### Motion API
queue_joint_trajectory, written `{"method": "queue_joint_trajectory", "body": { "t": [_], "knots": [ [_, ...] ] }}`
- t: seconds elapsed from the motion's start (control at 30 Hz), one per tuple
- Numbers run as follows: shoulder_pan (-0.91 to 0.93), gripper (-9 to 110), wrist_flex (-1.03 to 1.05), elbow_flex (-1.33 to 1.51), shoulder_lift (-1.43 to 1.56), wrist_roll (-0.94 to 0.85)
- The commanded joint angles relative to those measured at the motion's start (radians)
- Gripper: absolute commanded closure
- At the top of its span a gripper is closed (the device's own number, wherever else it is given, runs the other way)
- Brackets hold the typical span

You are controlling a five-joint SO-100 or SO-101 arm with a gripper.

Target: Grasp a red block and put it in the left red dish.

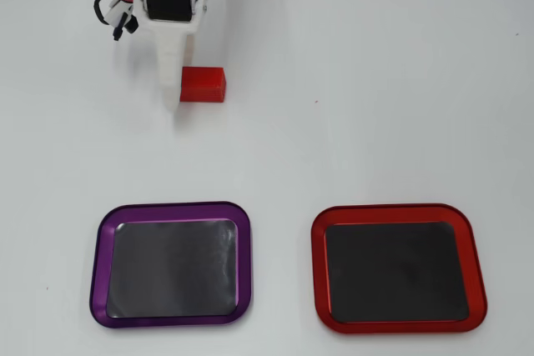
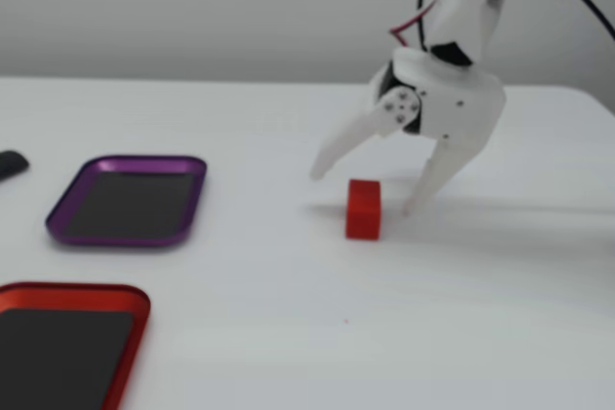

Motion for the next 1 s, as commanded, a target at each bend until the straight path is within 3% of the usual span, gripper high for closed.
{"method": "queue_joint_trajectory", "body": {
  "t": [0.0, 0.23, 0.97],
  "knots": [
    [-0.046, 69, -0.005, -0.012, -0.003, 0.003],
    [-0.104, 69, -0.006, -0.014, -0.012, 0.005],
    [-0.095, 102, -0.055, -0.012, 0.005, -0.005]
  ]
}}
